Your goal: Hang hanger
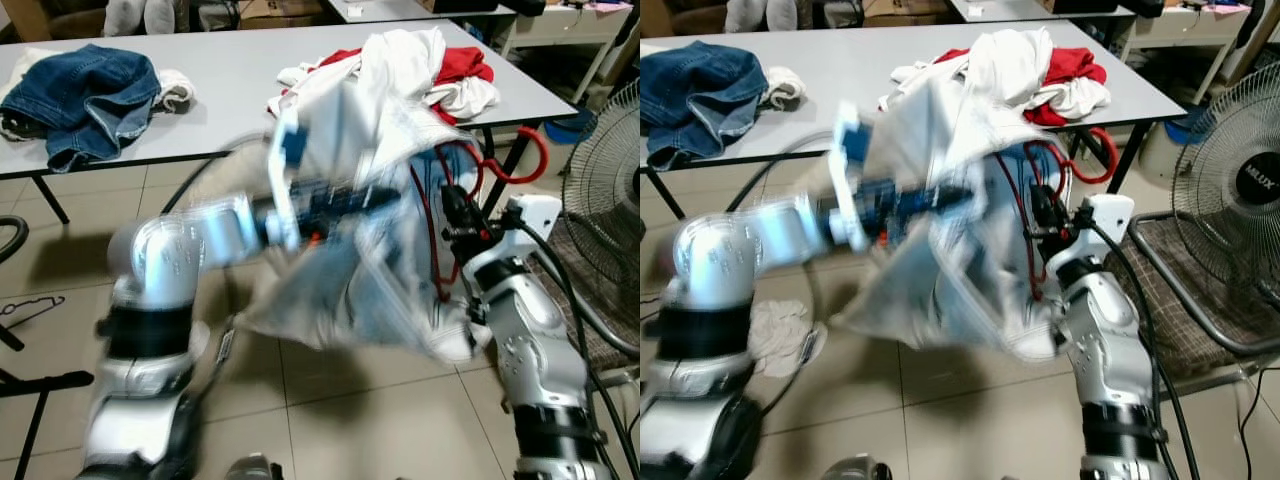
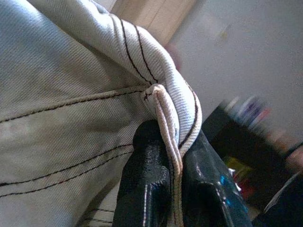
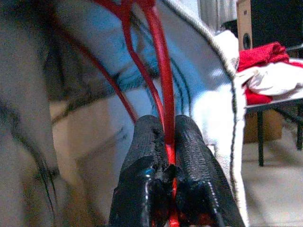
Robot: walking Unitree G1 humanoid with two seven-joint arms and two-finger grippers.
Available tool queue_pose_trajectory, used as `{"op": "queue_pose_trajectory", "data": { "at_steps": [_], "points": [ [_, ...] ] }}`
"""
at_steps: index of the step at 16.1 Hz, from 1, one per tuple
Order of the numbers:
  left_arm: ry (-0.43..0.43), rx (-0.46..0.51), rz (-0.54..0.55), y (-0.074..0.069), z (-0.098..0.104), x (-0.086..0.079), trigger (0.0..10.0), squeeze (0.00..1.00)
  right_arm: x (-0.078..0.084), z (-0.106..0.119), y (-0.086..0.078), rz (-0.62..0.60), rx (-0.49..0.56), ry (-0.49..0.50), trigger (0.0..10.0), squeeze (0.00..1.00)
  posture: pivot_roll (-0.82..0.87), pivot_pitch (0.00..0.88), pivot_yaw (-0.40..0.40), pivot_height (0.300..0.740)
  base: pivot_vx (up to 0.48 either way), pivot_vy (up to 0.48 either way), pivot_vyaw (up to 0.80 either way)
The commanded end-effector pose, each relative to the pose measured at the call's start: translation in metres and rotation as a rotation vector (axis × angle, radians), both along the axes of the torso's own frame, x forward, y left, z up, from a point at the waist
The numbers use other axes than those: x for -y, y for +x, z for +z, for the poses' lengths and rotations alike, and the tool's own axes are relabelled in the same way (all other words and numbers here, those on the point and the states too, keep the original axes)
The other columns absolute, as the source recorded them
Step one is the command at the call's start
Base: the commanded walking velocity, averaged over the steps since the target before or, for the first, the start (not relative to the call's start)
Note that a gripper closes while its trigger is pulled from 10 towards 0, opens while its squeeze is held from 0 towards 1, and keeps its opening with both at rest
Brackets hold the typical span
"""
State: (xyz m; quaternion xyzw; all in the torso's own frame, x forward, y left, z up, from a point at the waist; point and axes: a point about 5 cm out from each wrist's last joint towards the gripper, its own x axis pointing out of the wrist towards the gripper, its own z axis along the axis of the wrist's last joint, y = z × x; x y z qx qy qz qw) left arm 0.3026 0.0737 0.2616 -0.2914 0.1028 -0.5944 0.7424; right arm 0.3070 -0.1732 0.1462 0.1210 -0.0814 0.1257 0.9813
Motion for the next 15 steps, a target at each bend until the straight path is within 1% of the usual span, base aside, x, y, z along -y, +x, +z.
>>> {"op": "queue_pose_trajectory", "data": {
  "at_steps": [1, 2, 3, 4, 5, 6, 7, 8, 9, 10, 11, 12, 13, 14, 15],
  "points": [
    [-0.095, 0.007, -0.024, -0.001, 0.018, -0.004, 0.0, 0.00, 0.003, 0.001, 0.002, -0.020, 0.020, -0.015, 10.0, 0.00, 0.00, 0.000, 0.007, 0.740, 0.000, 0.000, 0.00],
    [-0.179, -0.021, -0.010, 0.005, 0.031, -0.010, 0.0, 0.00, 0.002, -0.003, 0.002, -0.011, 0.015, -0.044, 10.0, 0.00, 0.00, 0.000, 0.004, 0.740, 0.000, 0.000, 0.00],
    [-0.214, -0.029, 0.002, 0.008, 0.037, -0.015, 0.0, 0.00, 0.002, -0.005, 0.001, -0.004, 0.012, -0.055, 10.0, 0.00, 0.00, 0.000, 0.004, 0.740, 0.000, 0.000, 0.00],
    [-0.291, -0.061, 0.034, 0.016, 0.047, -0.026, 0.0, 0.00, 0.002, -0.010, -0.001, 0.004, 0.004, -0.073, 10.0, 0.00, 0.00, 0.000, 0.004, 0.740, 0.000, 0.000, 0.00],
    [-0.379, -0.103, 0.091, 0.024, 0.057, -0.037, 0.0, 0.00, 0.003, -0.019, -0.005, 0.011, -0.015, -0.111, 10.0, 0.00, 0.00, 0.000, 0.004, 0.740, 0.000, 0.000, 0.00],
    [-0.393, -0.114, 0.111, 0.026, 0.059, -0.040, 0.0, 0.00, 0.003, -0.022, -0.006, 0.015, -0.018, -0.124, 10.0, 0.00, 0.00, 0.000, 0.002, 0.740, 0.000, 0.000, 0.00],
    [-0.427, -0.155, 0.161, 0.032, 0.062, -0.047, 0.0, 0.00, 0.002, -0.026, -0.009, 0.034, -0.026, -0.152, 10.0, 0.00, 0.00, 0.000, 0.002, 0.740, 0.000, 0.000, 0.00],
    [-0.499, -0.250, 0.291, 0.047, 0.064, -0.062, 0.0, 0.00, 0.001, -0.038, -0.017, 0.076, -0.075, -0.196, 10.0, 0.00, 0.00, 0.000, 0.002, 0.740, 0.000, 0.000, 0.00],
    [-0.498, -0.286, 0.393, 0.055, 0.061, -0.072, 0.0, 0.00, 0.001, -0.046, -0.023, 0.095, -0.115, -0.223, 10.0, 0.00, 0.01, 0.000, 0.001, 0.740, 0.000, 0.000, 0.00],
    [-0.427, -0.301, 0.514, 0.062, 0.053, -0.081, 0.0, 0.00, 0.001, -0.052, -0.029, 0.120, -0.152, -0.241, 10.0, 0.00, 0.01, 0.000, 0.002, 0.740, 0.000, 0.000, 0.00],
    [-0.337, -0.312, 0.627, 0.068, 0.043, -0.089, 0.0, 0.00, -0.001, -0.053, -0.034, 0.152, -0.180, -0.239, 10.0, 0.00, 0.00, 0.000, 0.001, 0.740, 0.000, 0.000, 0.00],
    [-0.230, -0.314, 0.768, 0.075, 0.028, -0.098, 0.0, 0.00, -0.002, -0.050, -0.039, 0.194, -0.206, -0.226, 10.0, 0.00, 0.00, 0.000, 0.002, 0.740, 0.000, 0.000, 0.00],
    [-0.130, -0.301, 0.887, 0.080, 0.014, -0.106, 0.0, 0.00, -0.002, -0.047, -0.043, 0.219, -0.220, -0.218, 10.0, 0.00, 0.00, 0.000, 0.006, 0.740, 0.000, 0.000, 0.00],
    [0.004, -0.253, 0.986, 0.082, -0.004, -0.115, 0.0, 0.00, 0.004, -0.041, -0.044, 0.193, -0.228, -0.214, 10.0, 0.00, 0.00, 0.000, 0.008, 0.740, 0.000, 0.000, 0.00],
    [0.123, -0.212, 1.055, 0.083, -0.019, -0.122, 0.0, 0.00, 0.010, -0.037, -0.045, 0.162, -0.233, -0.196, 10.0, 0.00, -0.01, 0.000, 0.011, 0.740, 0.000, 0.000, 0.00]
  ]
}}
